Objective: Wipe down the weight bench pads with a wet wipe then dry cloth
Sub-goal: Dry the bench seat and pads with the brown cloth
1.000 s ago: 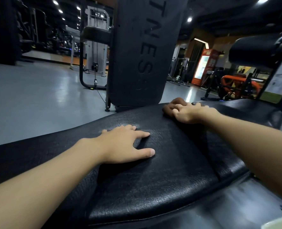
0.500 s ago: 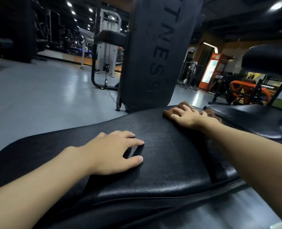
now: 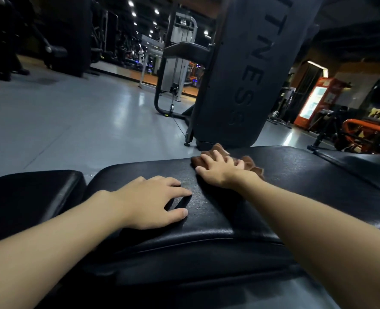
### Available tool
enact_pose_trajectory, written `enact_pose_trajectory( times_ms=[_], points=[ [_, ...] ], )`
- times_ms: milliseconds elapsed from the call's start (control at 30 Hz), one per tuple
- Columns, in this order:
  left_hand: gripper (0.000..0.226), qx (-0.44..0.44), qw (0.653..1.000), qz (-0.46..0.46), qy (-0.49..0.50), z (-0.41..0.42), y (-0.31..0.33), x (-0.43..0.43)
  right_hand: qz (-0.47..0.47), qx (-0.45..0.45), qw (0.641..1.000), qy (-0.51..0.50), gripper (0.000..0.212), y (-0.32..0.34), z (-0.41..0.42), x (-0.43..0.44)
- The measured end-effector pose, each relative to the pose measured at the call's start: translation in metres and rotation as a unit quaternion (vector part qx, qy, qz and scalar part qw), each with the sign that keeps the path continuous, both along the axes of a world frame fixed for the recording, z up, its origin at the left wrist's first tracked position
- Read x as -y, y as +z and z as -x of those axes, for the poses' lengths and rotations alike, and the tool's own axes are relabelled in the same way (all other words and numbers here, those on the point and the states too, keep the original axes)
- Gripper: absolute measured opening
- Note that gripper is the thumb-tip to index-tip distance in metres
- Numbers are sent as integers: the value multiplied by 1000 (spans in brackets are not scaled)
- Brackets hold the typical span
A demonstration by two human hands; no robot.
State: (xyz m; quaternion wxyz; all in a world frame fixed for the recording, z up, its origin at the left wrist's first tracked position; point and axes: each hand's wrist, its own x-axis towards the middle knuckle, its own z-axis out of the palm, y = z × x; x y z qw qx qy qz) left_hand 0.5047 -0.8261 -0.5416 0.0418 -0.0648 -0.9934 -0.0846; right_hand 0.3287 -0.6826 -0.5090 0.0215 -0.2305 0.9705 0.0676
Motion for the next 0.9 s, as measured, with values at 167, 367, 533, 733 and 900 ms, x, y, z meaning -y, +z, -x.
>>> enact_pose_trajectory(
  times_ms=[167,367,533,733,900],
  points=[
    [57,-2,1000,11,8,-29,-7,27,6,-41,996,79,67,-1,-27,9],
    [56,8,999,8,38,-57,-16,64,14,-22,999,38,61,-15,-37,24],
    [53,-11,998,-7,66,-73,-19,81,13,-10,997,80,62,-26,-64,66],
    [59,-9,994,-21,104,-100,-27,108,12,17,986,166,60,-42,-112,120],
    [62,0,989,-29,144,-122,-31,118,14,29,969,246,54,-52,-147,144]
  ],
)
